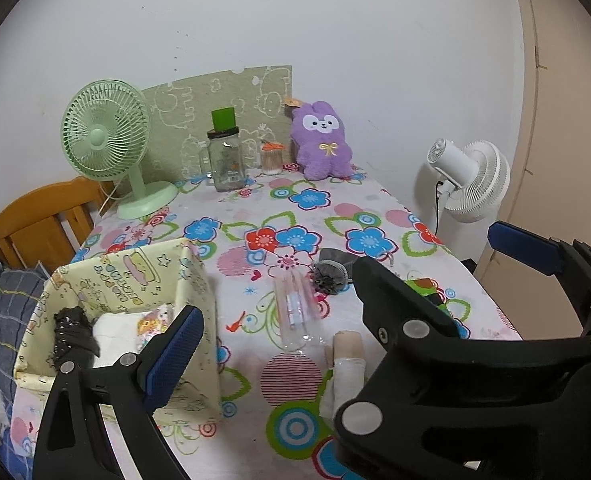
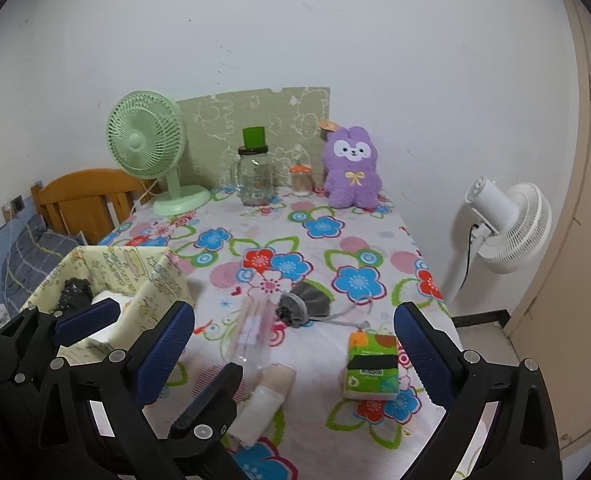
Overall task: Organize soft objects
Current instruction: 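Move both open tools back toward the remaining items on the table, then grasp the white paper roll with the left tool while the right tool grasps the green tissue pack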
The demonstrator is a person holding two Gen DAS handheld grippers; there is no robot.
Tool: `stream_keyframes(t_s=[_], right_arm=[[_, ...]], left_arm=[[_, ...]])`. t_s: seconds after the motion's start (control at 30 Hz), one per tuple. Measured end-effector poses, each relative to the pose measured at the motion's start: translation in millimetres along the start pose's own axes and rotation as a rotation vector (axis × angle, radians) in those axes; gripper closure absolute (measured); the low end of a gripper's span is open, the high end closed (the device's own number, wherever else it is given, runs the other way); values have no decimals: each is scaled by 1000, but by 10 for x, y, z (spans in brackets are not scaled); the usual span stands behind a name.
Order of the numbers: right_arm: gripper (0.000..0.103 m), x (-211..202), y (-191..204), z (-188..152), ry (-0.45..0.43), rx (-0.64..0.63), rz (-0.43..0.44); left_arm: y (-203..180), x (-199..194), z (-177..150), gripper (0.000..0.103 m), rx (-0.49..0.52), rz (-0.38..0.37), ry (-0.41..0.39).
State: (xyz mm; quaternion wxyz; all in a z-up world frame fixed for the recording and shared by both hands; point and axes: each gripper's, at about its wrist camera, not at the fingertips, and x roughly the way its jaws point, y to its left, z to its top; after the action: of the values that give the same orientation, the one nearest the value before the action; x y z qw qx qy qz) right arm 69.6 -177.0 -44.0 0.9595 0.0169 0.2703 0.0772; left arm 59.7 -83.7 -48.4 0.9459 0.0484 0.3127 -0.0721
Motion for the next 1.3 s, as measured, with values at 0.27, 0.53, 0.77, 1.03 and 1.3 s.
stream_keyframes(t_s=[0.27,0.53,0.77,1.03,1.3], right_arm=[[2,82,-132,-139,9,4,-20],[2,189,-251,-286,29,24,-49],[2,363,-348,-413,81,54,-83],[2,549,-461,-565,134,83,-105],[2,714,-530,-662,181,100,-108]], left_arm=[[-124,162,-86,5,11,-33,31],[-220,327,-184,5,26,-46,62],[-245,512,-277,7,26,-54,105],[-194,748,-389,19,-1,-52,186],[-210,915,-465,37,-11,-77,257]])
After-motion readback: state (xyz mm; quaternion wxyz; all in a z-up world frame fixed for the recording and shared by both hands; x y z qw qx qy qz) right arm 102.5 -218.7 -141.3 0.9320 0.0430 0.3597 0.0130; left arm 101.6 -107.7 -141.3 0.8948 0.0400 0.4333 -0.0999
